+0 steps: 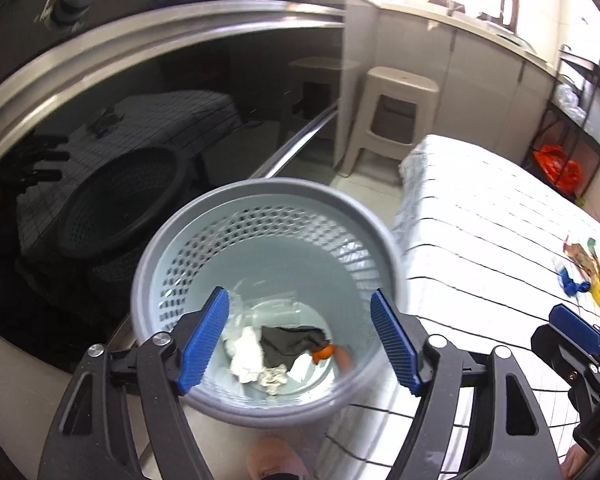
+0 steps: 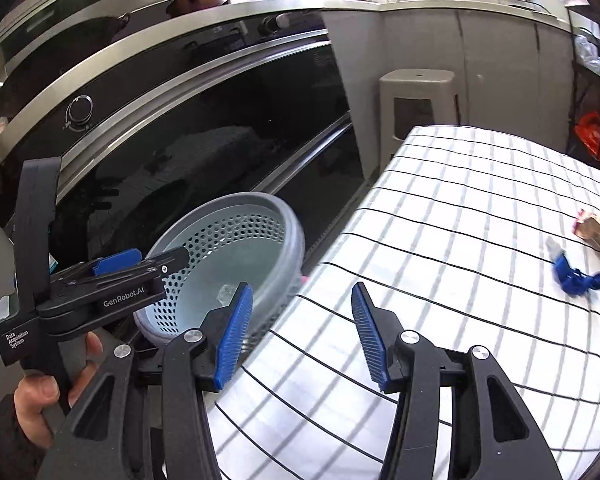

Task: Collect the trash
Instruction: 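Return both tools to the table toward the blue strap and juice carton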

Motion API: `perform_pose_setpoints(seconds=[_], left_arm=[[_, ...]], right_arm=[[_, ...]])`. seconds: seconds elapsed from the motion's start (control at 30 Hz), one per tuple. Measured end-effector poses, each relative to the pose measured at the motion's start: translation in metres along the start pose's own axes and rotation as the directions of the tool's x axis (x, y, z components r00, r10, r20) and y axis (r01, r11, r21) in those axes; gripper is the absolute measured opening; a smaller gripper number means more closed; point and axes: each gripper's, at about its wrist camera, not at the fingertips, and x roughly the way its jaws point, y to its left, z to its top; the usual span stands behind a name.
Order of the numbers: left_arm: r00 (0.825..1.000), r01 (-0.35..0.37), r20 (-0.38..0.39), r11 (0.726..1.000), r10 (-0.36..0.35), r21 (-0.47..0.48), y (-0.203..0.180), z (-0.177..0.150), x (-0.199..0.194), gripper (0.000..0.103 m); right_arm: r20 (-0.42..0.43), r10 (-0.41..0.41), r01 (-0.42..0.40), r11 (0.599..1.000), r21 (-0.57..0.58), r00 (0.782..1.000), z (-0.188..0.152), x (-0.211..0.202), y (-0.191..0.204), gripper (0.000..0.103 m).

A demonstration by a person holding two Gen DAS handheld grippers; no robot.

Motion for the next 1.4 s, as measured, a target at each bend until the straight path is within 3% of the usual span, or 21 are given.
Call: perform_pose_setpoints(seconds=[0.4, 0.5, 0.9, 1.13, 1.4], left_arm=[[0.989, 0.143, 0.009, 0.982, -0.145, 0.123, -0.083, -0.013, -0.026, 0.077], [0.989, 0.145, 0.015, 0.975, -0.15, 0.171, -0.108, -0.016, -0.029, 0.077], [0.975, 0.204, 0.035, 0.944, -0.22, 0.261, -0.196, -0.007, -0.042, 0.079], [0.951, 0.29, 0.03, 0.918, -0.309, 0.272, -0.26, 0.006, -0.034, 0.081], [0.952, 0.29, -0.002, 0.9, -0.306, 0.325, -0.312, -0.001, -0.001, 0.081]], right_arm=[[0.042, -0.134, 0.131, 0.989, 0.069, 0.99, -0.031, -0.072, -0.084, 0.054], [0.048, -0.169, 0.164, 0.982, 0.097, 0.984, -0.037, -0.087, -0.11, 0.055], [0.087, -0.342, 0.312, 0.917, 0.248, 0.936, -0.053, -0.152, -0.226, 0.06], [0.091, -0.396, 0.353, 0.885, 0.303, 0.914, -0.037, -0.156, -0.276, 0.06], [0.043, -0.451, 0.425, 0.865, 0.269, 0.891, -0.022, -0.128, -0.309, 0.06]])
